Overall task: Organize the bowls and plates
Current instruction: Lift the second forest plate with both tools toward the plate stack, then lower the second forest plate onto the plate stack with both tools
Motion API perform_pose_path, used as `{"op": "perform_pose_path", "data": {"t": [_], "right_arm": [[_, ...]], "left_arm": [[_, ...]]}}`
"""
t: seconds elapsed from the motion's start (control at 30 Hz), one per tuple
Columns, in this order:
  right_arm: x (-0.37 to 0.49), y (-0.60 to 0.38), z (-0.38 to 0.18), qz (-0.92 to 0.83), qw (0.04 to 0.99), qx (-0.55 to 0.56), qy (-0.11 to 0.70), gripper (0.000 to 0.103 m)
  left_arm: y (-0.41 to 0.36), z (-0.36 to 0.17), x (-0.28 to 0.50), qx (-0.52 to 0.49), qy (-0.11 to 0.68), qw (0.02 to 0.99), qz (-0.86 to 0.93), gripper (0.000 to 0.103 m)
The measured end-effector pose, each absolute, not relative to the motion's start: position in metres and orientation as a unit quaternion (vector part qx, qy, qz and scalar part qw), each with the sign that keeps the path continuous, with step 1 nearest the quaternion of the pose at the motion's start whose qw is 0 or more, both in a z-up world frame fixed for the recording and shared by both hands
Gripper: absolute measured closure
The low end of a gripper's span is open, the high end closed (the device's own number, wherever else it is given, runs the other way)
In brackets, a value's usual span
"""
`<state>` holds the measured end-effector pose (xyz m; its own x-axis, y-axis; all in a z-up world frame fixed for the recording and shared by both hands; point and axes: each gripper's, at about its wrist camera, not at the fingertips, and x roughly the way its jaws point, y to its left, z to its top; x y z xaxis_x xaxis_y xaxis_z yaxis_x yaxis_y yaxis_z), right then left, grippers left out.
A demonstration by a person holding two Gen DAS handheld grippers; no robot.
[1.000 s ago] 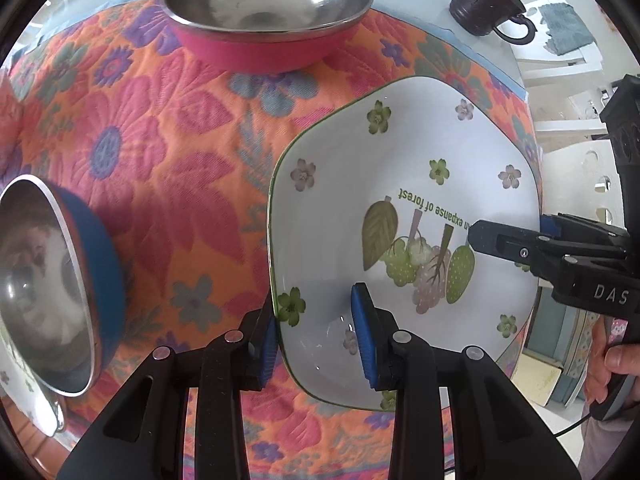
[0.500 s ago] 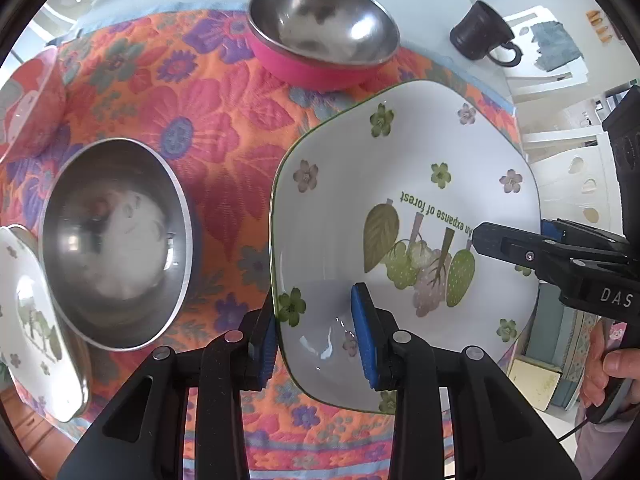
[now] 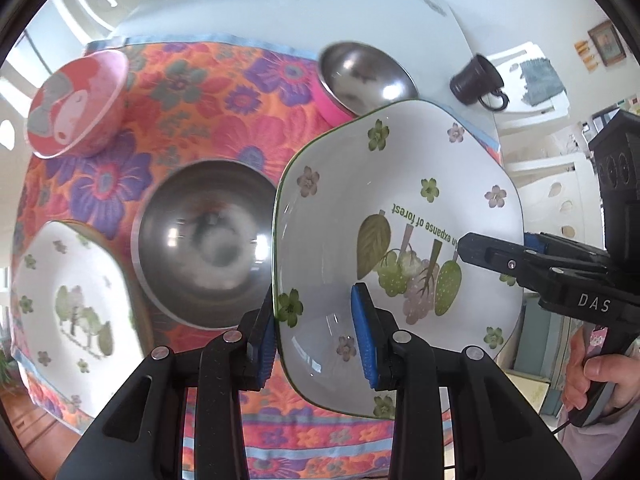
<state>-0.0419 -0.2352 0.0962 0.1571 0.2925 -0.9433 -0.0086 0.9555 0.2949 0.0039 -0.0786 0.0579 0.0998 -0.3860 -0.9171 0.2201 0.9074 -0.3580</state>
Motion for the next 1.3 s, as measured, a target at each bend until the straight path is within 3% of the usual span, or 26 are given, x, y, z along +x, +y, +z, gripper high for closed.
{"op": "perform_pose_path", "data": {"t": [1.3], "right_arm": [[-0.003, -0.002, 0.091, 0.21, 0.727, 0.038, 0.653, 0.048]], "left_arm": [[0.163, 0.05, -0.006, -0.159, 0.625, 0.756, -0.114, 0.073]]}}
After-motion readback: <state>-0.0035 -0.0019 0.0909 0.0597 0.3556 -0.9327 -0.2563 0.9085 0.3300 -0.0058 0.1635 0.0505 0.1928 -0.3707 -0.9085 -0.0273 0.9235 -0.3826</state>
